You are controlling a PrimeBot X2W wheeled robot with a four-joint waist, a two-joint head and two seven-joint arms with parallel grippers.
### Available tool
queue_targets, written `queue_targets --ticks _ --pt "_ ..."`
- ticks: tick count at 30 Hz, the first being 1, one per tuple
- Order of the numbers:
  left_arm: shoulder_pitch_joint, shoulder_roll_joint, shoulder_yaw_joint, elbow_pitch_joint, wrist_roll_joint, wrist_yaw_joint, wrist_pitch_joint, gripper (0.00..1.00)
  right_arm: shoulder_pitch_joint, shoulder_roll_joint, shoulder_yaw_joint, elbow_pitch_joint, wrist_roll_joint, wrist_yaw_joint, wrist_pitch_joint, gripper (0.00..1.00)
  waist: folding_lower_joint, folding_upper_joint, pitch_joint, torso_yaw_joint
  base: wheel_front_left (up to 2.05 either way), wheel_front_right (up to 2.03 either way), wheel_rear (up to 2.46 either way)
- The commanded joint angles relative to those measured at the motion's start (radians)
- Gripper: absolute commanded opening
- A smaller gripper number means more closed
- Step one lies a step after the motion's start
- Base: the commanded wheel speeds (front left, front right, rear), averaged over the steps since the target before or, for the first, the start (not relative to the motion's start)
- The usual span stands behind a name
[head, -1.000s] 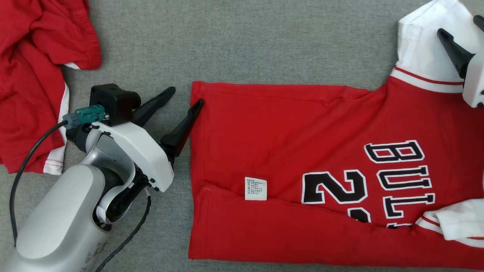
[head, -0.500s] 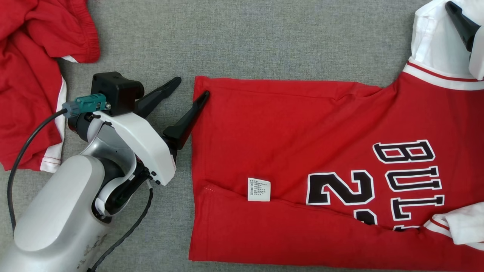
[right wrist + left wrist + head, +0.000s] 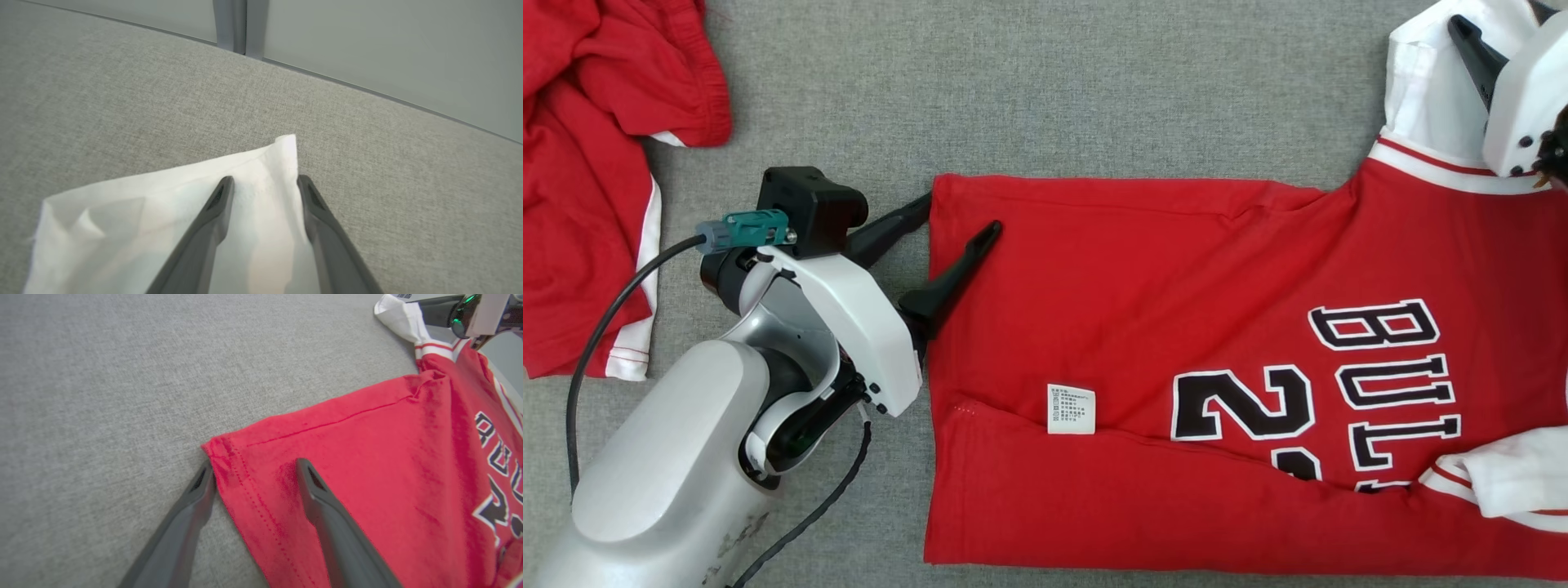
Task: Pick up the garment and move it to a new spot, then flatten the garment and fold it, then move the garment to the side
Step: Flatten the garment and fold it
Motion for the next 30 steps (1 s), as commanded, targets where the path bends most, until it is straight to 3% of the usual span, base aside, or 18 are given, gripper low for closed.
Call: queue_targets --ticks 1,8,18,22,30 --pt "0.013 -0.004 -0.021 0.019 -0.01 -0.007 0.01 0.0 0.013 0.003 0.013 0.008 0.008 0.0 -0.025 0.0 0.0 0.0 -0.009 -0.006 0.0 0.0 0.0" --pt "0.042 0.012 -0.003 0.027 -0.019 -0.005 -0.025 0.0 0.04 -0.024 0.039 -0.011 0.084 0.0 -0.138 0.0 0.0 0.0 -0.091 -0.037 0.0 0.0 0.0" --pt "0.185 0.05 0.029 -0.07 -0.027 0.048 -0.096 0.0 0.303 -0.142 -0.028 -0.235 0.201 0.0 -0.308 0.0 0.0 0.0 -0.234 -0.115 0.0 0.0 0.0" --pt "0.274 0.077 0.037 -0.128 -0.024 0.083 -0.119 0.0 0.48 -0.147 -0.098 -0.329 0.219 0.0 -0.345 0.0 0.0 0.0 -0.29 -0.15 0.0 0.0 0.0" --pt "0.445 0.085 0.059 -0.169 -0.049 0.148 -0.182 0.0 0.787 -0.056 -0.192 -0.425 0.255 0.0 -0.36 0.0 0.0 0.0 -0.363 -0.178 0.0 0.0 0.0"
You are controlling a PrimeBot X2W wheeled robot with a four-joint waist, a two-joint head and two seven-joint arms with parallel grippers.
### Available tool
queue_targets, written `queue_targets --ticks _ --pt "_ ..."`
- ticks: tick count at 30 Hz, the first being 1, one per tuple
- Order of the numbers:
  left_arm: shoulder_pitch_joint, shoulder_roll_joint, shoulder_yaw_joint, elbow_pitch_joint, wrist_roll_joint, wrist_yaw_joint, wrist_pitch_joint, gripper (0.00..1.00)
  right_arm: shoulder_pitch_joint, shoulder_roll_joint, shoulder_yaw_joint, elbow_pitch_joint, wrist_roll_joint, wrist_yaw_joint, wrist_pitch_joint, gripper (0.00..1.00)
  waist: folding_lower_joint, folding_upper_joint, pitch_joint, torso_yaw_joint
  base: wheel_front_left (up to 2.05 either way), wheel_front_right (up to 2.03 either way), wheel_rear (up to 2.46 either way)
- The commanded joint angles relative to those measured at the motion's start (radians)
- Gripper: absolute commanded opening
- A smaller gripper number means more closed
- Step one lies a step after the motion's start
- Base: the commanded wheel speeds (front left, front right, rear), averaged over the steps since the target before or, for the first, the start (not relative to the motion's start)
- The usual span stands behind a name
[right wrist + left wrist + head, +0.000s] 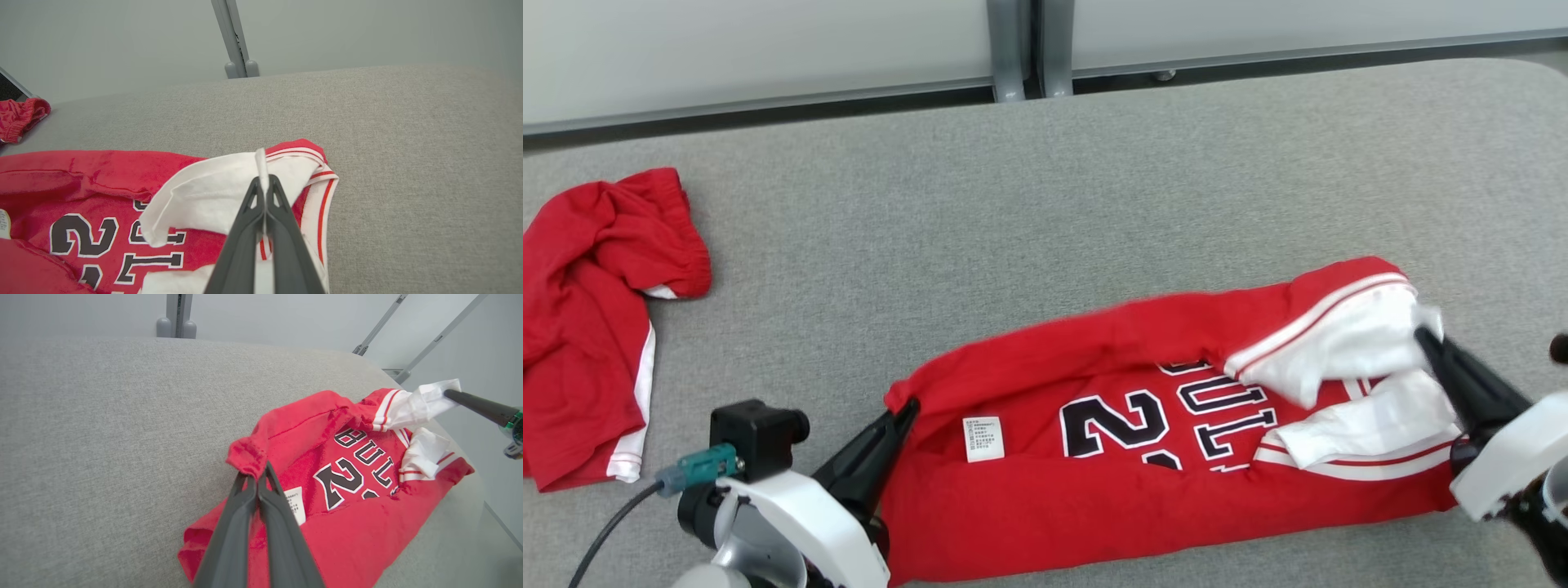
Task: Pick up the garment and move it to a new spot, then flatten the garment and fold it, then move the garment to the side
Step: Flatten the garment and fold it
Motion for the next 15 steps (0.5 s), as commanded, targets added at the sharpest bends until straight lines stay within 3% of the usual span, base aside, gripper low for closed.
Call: queue_targets --ticks 1,8,15 --pt "0.011 0.003 0.007 0.002 -0.007 0.008 -0.009 0.0 0.016 0.004 -0.01 -0.002 -0.003 0.0 -0.003 0.0 0.0 0.0 -0.017 -0.015 0.0 0.0 0.0" --pt "0.081 -0.018 0.005 0.047 -0.035 0.009 -0.044 0.0 0.094 0.087 -0.015 0.053 -0.021 0.0 0.024 0.0 0.0 0.0 -0.04 -0.013 0.0 0.0 0.0" --pt "0.095 -0.038 0.009 0.067 -0.061 -0.005 -0.071 0.0 0.115 0.087 -0.053 0.043 -0.017 0.0 0.022 0.0 0.0 0.0 -0.072 0.016 0.0 0.0 0.0"
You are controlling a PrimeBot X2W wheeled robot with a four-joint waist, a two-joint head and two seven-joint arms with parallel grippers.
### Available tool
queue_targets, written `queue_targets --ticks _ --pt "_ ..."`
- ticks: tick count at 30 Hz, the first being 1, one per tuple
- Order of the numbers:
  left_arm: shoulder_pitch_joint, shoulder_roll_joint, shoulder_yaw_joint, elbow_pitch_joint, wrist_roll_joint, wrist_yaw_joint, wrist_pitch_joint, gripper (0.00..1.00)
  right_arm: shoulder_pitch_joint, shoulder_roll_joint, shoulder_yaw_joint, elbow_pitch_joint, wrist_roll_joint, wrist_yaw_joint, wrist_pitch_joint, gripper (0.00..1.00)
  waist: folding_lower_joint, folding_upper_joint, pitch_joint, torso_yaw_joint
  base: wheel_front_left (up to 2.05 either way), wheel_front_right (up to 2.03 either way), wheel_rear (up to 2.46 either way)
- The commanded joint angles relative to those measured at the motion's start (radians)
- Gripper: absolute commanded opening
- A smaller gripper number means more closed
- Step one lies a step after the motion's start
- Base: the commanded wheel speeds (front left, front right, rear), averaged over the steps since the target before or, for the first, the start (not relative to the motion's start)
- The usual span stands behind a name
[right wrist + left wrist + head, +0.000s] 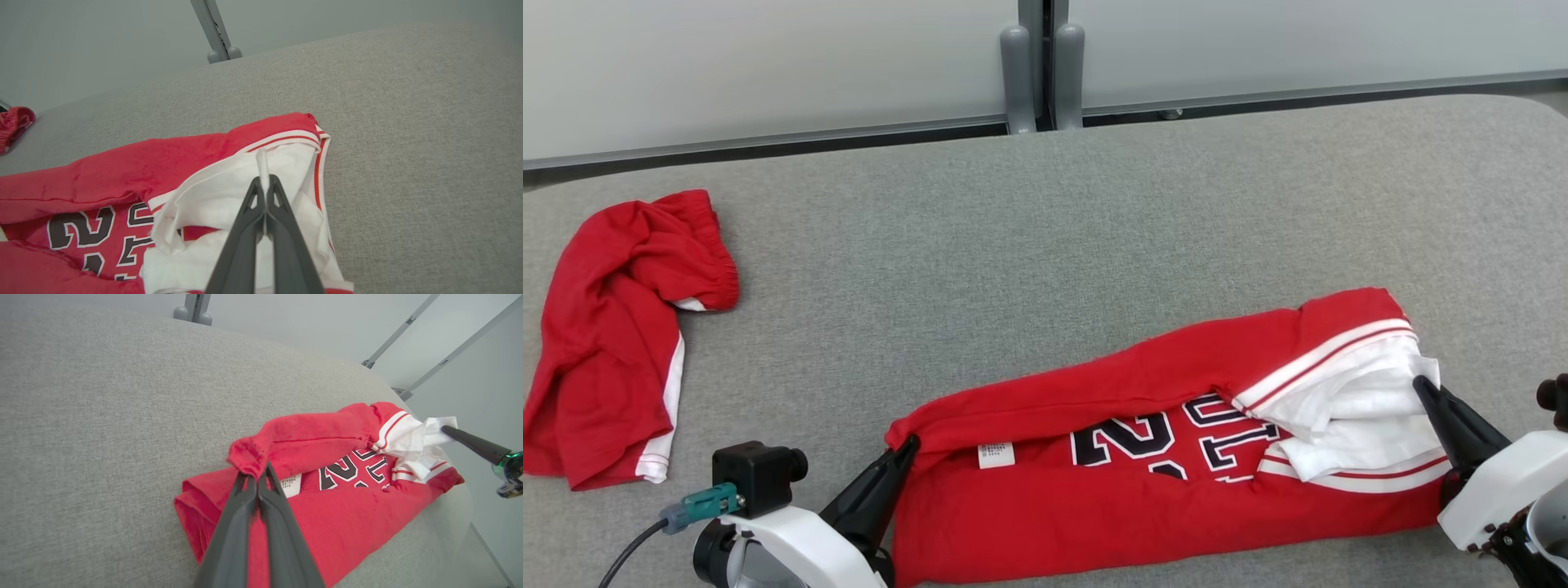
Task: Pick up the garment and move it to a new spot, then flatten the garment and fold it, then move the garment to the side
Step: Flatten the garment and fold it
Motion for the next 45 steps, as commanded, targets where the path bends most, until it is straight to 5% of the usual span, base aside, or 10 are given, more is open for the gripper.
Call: queue_targets --ticks 1,3,5,6,7,8,18,22,35,45 --pt "0.007 0.001 0.0 0.005 -0.005 -0.006 -0.001 0.0 0.017 -0.007 -0.004 -0.005 0.002 0.0 0.007 0.0 0.0 0.0 -0.006 0.005 0.0 0.0 0.0" --pt "0.013 -0.008 -0.008 0.014 -0.014 -0.01 0.0 0.03 0.033 -0.012 -0.004 -0.012 0.008 0.0 0.022 0.0 0.0 0.0 -0.011 0.008 0.0 0.0 0.0" --pt "0.024 -0.015 -0.014 0.026 -0.025 -0.016 0.003 0.25 0.046 -0.012 -0.007 -0.014 0.008 0.0 0.032 0.0 0.0 0.0 -0.015 0.009 0.0 0.0 0.0" --pt "0.028 -0.02 -0.014 0.035 -0.029 -0.013 -0.001 0.5 0.052 -0.014 -0.005 -0.013 0.001 0.0 0.038 0.33 0.0 0.0 -0.016 0.009 0.0 0.0 0.0" --pt "0.03 -0.022 -0.015 0.046 -0.027 -0.012 -0.007 1.0 0.056 -0.016 -0.001 -0.012 -0.003 0.0 0.042 0.93 0.0 0.0 -0.018 0.008 0.0 0.0 0.0" --pt "0.032 -0.022 -0.017 0.057 -0.022 -0.014 -0.011 1.0 0.06 -0.018 -0.002 -0.01 -0.008 0.0 0.048 1.0 0.0 0.0 -0.019 0.007 0.0 0.0 0.0" --pt "0.114 -0.033 0.113 0.079 0.139 0.136 -0.322 1.0 0.027 -0.071 -0.115 -0.092 -0.082 0.0 0.155 1.0 0.0 0.0 -0.028 -0.003 0.0 0.0 0.0" --pt "0.134 -0.074 0.168 0.083 0.234 0.162 -0.35 1.0 -0.011 -0.036 -0.116 -0.063 -0.145 0.0 0.226 1.0 0.0 0.0 -0.025 0.014 0.0 0.0 0.0" --pt "0.179 -0.293 0.367 0.103 0.468 -0.012 -0.352 1.0 -0.075 0.024 -0.104 0.184 -0.293 0.0 0.247 1.0 0.0 0.0 -0.006 0.089 0.0 0.0 0.0" --pt "0.175 -0.364 0.485 0.135 0.544 -0.109 -0.352 1.0 -0.112 0.058 -0.098 0.302 -0.311 0.0 0.255 1.0 0.0 0.0 0.018 0.1 0.0 0.0 0.0"
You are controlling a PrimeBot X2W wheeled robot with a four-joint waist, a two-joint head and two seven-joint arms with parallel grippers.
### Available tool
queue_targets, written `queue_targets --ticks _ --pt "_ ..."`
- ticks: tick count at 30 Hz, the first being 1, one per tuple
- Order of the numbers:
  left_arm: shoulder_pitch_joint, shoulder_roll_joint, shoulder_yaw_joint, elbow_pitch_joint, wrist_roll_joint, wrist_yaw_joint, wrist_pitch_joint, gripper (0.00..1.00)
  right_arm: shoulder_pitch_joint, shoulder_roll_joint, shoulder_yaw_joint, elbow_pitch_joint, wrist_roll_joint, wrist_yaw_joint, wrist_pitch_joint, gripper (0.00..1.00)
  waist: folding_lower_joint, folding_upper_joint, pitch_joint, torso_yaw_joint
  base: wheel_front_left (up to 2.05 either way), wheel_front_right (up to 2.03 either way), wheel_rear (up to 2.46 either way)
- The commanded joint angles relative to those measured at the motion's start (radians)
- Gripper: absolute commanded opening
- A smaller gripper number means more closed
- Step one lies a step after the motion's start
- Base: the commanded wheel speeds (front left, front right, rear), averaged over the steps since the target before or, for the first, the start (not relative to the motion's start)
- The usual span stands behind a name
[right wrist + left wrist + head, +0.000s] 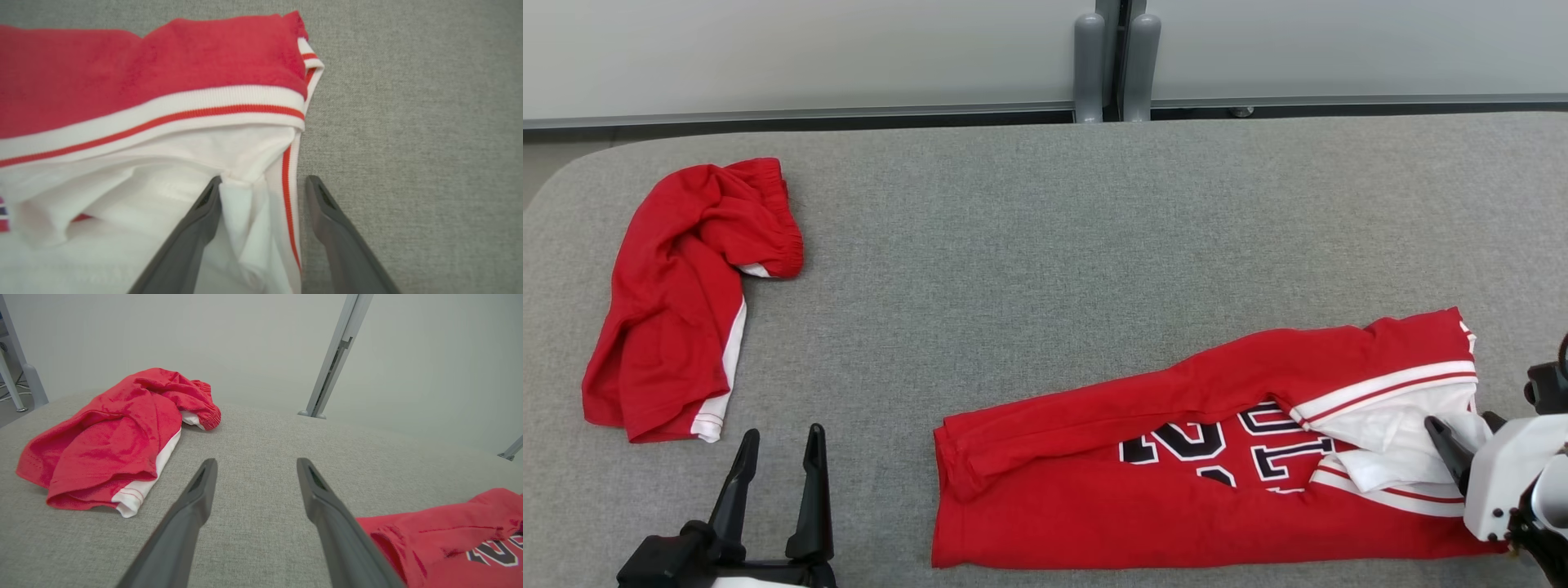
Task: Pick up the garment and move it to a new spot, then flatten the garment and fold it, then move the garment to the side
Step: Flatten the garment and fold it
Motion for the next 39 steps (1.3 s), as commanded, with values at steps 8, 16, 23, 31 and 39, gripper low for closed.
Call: queue_targets --ticks 8,16,23,31,39 --pt "-0.017 -0.018 0.048 0.019 0.037 -0.037 -0.004 1.0 -0.012 0.045 0.115 0.094 0.152 0.002 0.091 0.0 0.0 0.0 0.007 -0.003 0.0 0.0 0.0" --pt "-0.016 -0.025 0.074 0.03 0.036 -0.054 -0.004 1.0 -0.047 -0.106 0.063 0.125 0.264 -0.003 0.017 0.0 0.0 0.0 0.0 -0.012 0.0 0.0 0.0" --pt "-0.011 -0.026 0.075 0.037 0.011 -0.057 -0.004 1.0 -0.033 -0.234 -0.025 0.113 0.27 -0.001 -0.018 0.0 0.0 0.0 -0.023 -0.012 0.0 0.0 0.0" --pt "0.013 -0.027 0.075 0.036 -0.014 -0.041 -0.004 1.0 0.037 -0.26 0.02 -0.138 0.304 0.0 -0.006 0.0 0.0 0.0 -0.05 -0.025 0.0 0.0 0.0" --pt "0.018 -0.026 0.047 0.037 -0.025 -0.03 -0.004 1.0 0.055 -0.147 0.281 -0.453 0.306 0.0 0.043 0.0 0.0 0.0 -0.077 -0.046 0.0 0.0 0.0"
